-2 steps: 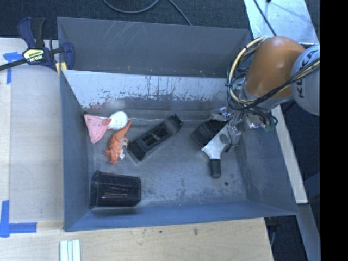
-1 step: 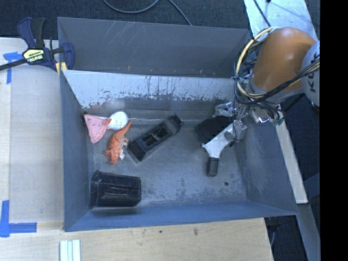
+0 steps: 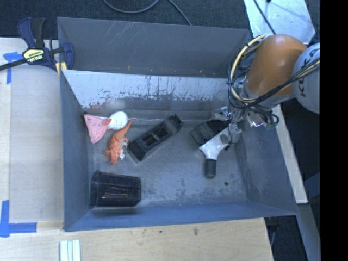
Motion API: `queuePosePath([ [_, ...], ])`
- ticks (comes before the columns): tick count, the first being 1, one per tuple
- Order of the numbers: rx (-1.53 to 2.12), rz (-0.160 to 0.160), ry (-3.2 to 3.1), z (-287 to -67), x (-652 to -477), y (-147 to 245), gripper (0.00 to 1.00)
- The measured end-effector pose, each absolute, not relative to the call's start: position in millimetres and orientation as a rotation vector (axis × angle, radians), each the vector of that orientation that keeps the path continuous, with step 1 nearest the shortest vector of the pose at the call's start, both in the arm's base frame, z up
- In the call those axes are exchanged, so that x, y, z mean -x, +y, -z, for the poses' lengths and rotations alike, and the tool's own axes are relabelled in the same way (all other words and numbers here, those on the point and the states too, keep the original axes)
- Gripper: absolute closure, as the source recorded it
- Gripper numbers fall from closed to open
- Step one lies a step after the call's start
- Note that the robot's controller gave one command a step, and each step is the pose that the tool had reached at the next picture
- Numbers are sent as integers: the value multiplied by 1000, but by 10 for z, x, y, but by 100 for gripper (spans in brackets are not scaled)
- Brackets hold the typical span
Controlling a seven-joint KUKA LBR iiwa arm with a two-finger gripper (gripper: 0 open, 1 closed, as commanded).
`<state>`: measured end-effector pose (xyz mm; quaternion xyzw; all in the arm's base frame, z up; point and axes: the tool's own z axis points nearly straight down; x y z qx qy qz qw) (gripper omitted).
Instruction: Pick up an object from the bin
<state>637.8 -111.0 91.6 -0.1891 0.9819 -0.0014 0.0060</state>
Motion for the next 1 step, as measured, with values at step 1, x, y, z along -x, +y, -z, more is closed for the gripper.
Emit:
queuePosePath([
  [1, 616, 20, 3051, -1889, -6352, -1110, 100],
])
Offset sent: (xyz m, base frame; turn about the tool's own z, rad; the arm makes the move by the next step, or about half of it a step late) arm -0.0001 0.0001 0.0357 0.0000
